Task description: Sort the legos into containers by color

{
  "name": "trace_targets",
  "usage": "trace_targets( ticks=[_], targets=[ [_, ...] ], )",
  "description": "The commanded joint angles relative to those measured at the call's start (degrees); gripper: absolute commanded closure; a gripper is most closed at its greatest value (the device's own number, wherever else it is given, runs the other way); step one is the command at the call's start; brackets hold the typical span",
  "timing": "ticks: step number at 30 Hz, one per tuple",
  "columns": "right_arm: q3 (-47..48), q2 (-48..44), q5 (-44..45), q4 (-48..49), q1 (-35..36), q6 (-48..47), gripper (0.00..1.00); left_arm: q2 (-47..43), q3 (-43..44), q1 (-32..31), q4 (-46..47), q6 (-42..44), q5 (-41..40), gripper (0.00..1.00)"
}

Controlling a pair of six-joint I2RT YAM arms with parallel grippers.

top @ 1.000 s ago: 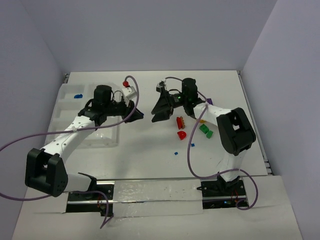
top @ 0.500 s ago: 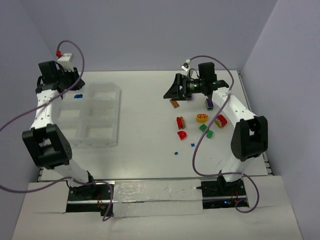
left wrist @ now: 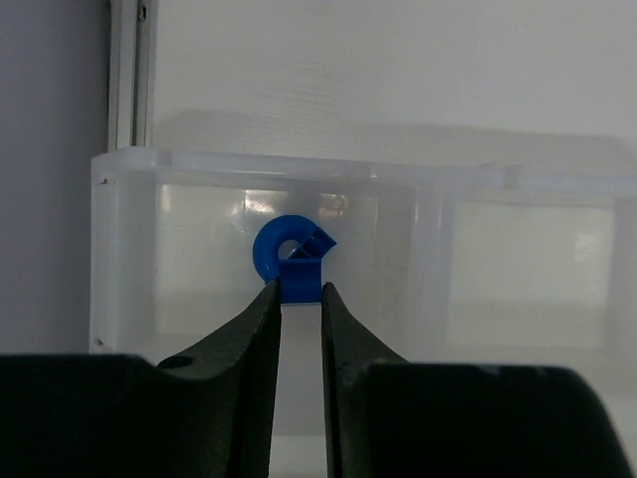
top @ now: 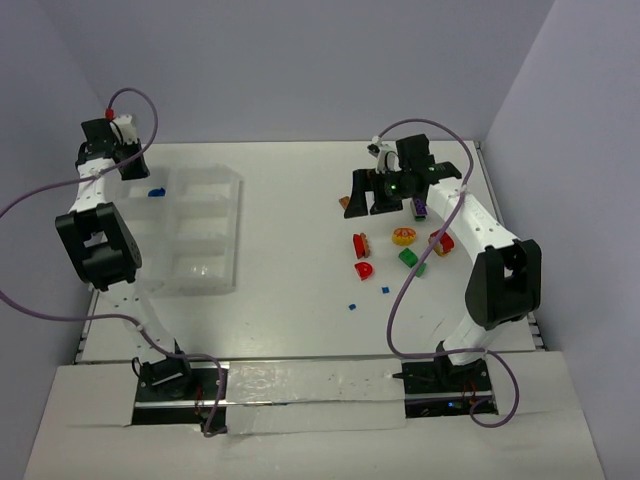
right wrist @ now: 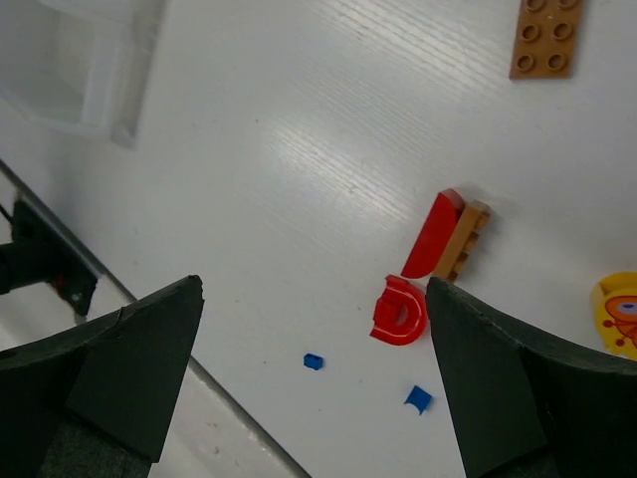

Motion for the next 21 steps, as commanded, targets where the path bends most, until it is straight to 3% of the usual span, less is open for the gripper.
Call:
trace_targets(
  ticks=[1, 8, 13, 21],
  targets=[
    [-0.75, -3.66, 4.47, -2.95, 0.26, -5.05, 0.00, 2.05, 3.30, -0.21, -0.76, 0.14, -2.41, 0.88],
    [-2.22, -3.73, 4.99, -4.30, 0.54, -7.31, 0.00, 3.62, 4.14, -0.16, -0.44, 0.19, -2.75, 0.63],
    [-3.30, -4.65, 7.28, -5.10, 1.21, -9.29, 0.00, 2.80, 5.22, -0.14, -0.65, 0.56, -2.56, 0.51],
    [-6.82, -7.78, 11.39, -10.44, 3.69, -18.68, 0.05, -2.75, 6.04, -0.45, -1.97, 1.23, 3.30, 0.48]
  ],
)
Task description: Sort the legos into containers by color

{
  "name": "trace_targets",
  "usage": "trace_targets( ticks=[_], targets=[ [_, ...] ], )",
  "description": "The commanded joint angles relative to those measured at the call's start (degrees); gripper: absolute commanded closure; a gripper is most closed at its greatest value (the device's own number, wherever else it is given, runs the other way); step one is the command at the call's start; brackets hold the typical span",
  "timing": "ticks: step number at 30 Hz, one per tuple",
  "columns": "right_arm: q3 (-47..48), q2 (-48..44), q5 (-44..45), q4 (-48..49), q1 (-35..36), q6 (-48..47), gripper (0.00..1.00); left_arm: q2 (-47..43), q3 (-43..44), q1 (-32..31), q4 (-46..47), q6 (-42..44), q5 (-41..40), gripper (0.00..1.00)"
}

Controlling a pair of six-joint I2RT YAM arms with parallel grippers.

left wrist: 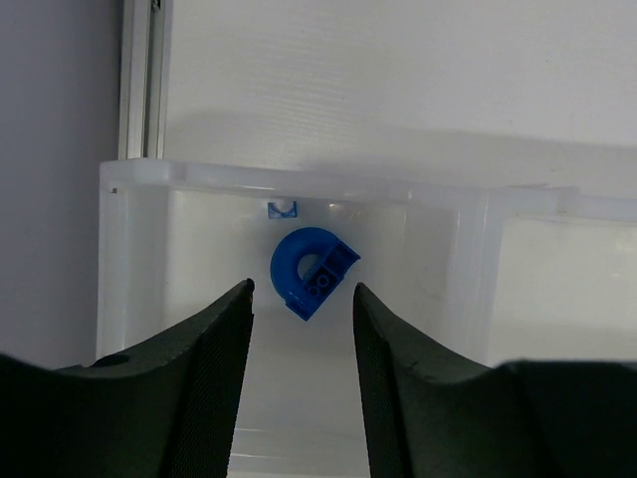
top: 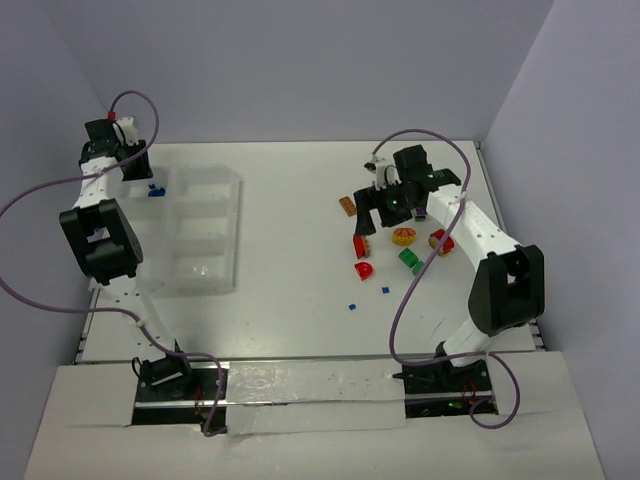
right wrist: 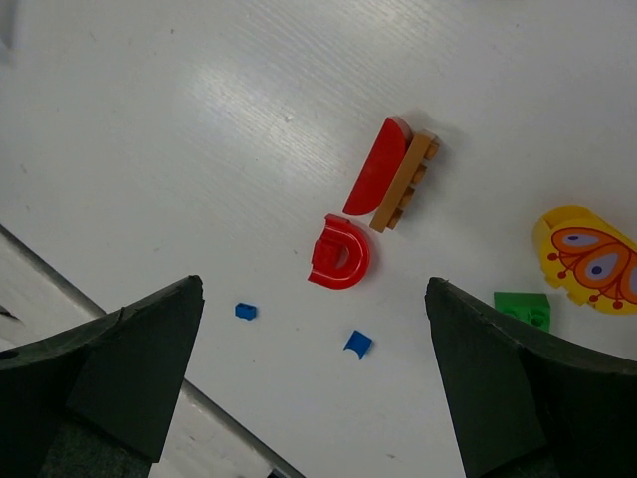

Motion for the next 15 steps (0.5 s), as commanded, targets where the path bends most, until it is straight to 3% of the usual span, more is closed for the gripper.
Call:
trace_targets(
  ticks=[1, 4, 9, 15],
  targets=[
    [-3.48, -5.45, 4.06, -5.76, 2.70, -9.85, 0.08, -8.23, 1.57, -0.61, -1.08, 1.68, 6.97, 0.48],
    [-8.09, -7.82, 6.87, -7.46, 4.95, -16.08, 0.18, -14.52, -1.86, -2.19, -2.11, 4.44, 12.67, 0.48],
    [-14.43, -7.78, 15.00, -6.14, 7.24, -16.70, 0.37, -24.23, -13.77, -7.00, -1.61, 7.35, 14.71, 0.49],
    [-16.26, -4.59, 20.07, -4.18, 7.83, -12.66, 0.43, -34.69, -25.25, -12.19, 0.64, 7.29, 14.46, 0.48]
  ],
)
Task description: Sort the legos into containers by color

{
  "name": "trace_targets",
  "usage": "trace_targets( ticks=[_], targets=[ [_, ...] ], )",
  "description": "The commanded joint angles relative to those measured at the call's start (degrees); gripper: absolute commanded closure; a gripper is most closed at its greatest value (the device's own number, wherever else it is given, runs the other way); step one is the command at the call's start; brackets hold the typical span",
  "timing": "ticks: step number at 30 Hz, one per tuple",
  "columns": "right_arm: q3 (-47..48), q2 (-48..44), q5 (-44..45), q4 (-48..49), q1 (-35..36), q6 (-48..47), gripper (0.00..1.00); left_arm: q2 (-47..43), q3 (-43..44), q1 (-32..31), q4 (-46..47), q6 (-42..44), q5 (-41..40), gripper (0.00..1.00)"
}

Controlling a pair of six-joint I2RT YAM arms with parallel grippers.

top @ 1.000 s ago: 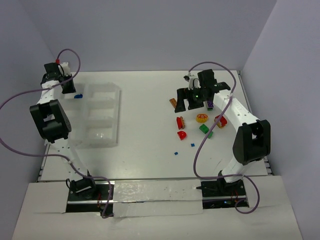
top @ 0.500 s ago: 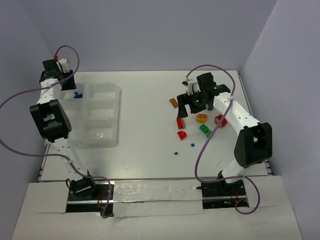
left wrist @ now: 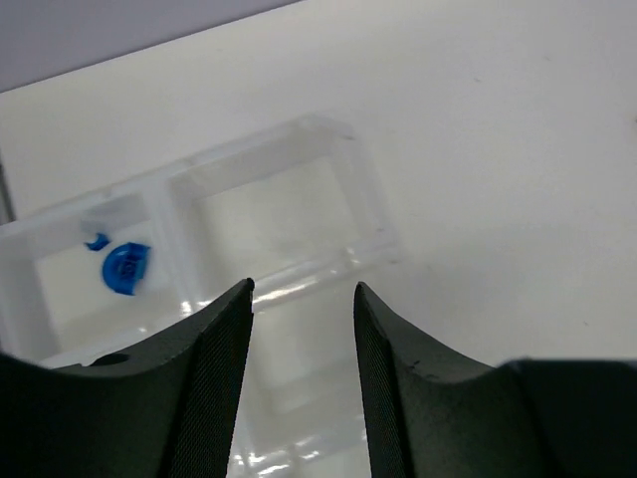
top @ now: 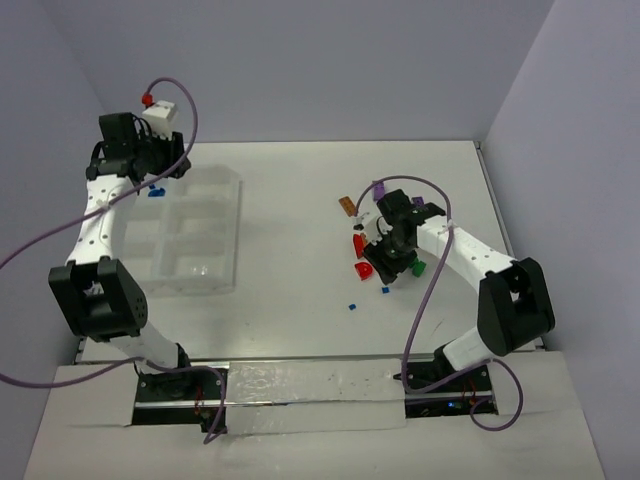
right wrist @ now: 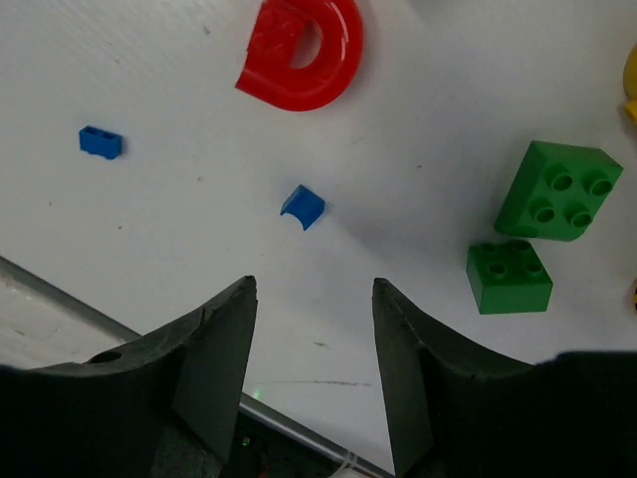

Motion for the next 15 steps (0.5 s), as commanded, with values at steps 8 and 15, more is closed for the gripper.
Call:
trace_targets(
  ticks=[8, 15],
  targets=[
    [3.38, 6.43, 2.73, -2.13, 1.73, 15.13, 0.35, -8.21, -8.94, -4.42, 3.27, -0.49, -0.33, 0.48],
    [0.55, 9.26, 3.78, -0.08, 3.14, 22.94, 0.43, -9.42, -9.82, -4.42, 4.52, -0.91, -1.56, 0.47]
  ],
)
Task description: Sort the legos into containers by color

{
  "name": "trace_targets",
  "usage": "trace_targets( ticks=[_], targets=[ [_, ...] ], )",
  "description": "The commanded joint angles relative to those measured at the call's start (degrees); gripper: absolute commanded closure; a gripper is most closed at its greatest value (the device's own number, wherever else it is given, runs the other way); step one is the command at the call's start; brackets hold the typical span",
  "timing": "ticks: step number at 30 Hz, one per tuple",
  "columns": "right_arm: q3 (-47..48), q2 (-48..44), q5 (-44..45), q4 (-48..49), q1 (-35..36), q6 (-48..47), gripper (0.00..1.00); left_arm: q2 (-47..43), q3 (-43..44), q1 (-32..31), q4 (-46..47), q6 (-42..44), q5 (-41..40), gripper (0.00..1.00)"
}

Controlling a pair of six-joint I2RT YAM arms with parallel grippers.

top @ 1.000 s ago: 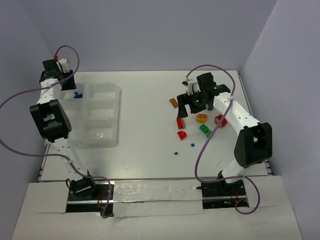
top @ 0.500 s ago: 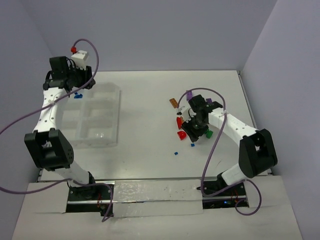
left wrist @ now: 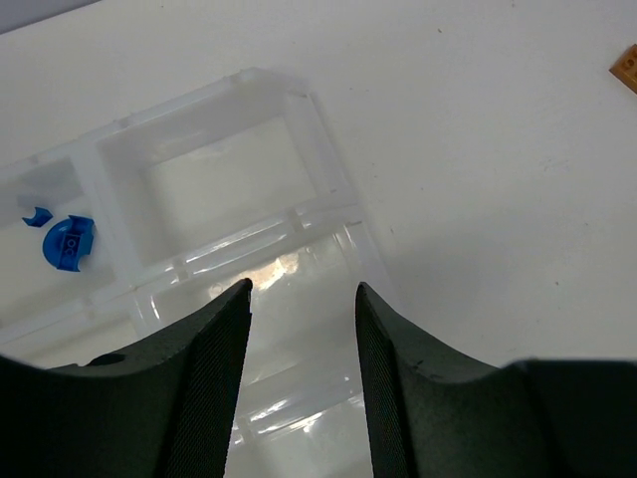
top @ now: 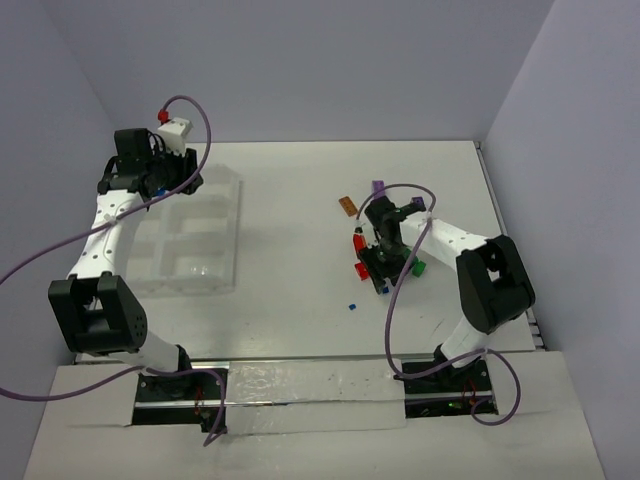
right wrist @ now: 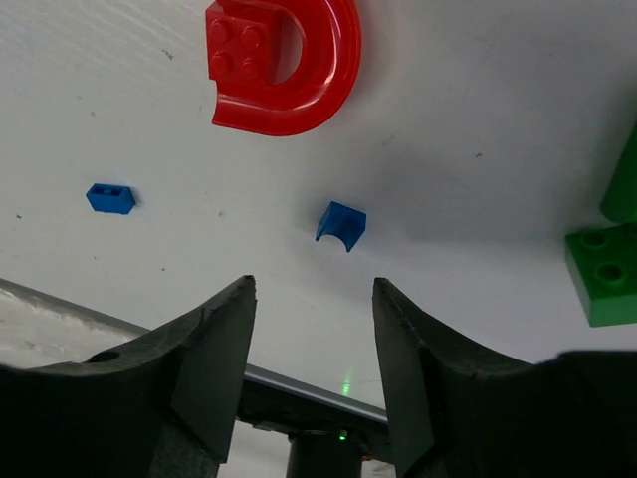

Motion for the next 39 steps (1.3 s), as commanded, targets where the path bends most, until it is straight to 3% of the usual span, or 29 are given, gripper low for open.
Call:
trace_targets(
  ticks=[1, 10, 21, 29, 33, 39],
  targets=[
    [-1.03, 0.85, 3.13, 1.41, 2.00, 8.06, 0.45, -3.29, -0.45, -0.17, 3.90, -0.49, -0.88, 0.47],
    [-2.59, 1.95, 13.24, 5.12, 2.52, 13.51, 0.49, -5.20, -2.80, -0.17, 6.03, -0.14, -1.52, 0.46],
    [-0.90, 6.31, 8.95, 5.78, 2.44, 14.02, 0.52, -5.47, -3.33, -0.17, 6.88, 0.30, -2.20, 0.46],
    [-0.67, 7.00, 6.20, 5.56, 2.21, 13.54, 0.79, -5.86, -4.68, -0.17, 7.25, 0.17, -1.12, 0.45],
    [0.40, 4.77, 4.68, 4.79, 1.26, 12.56, 1.00, -6.43, -4.24, -0.17, 4.90, 0.73, 2.97, 0.34],
    [7.42, -3.46, -12.21, 2.92, -0.81, 8.27, 1.00, -12.66, -9.04, -0.17, 8.59, -0.41, 16.32, 0.24]
  ],
)
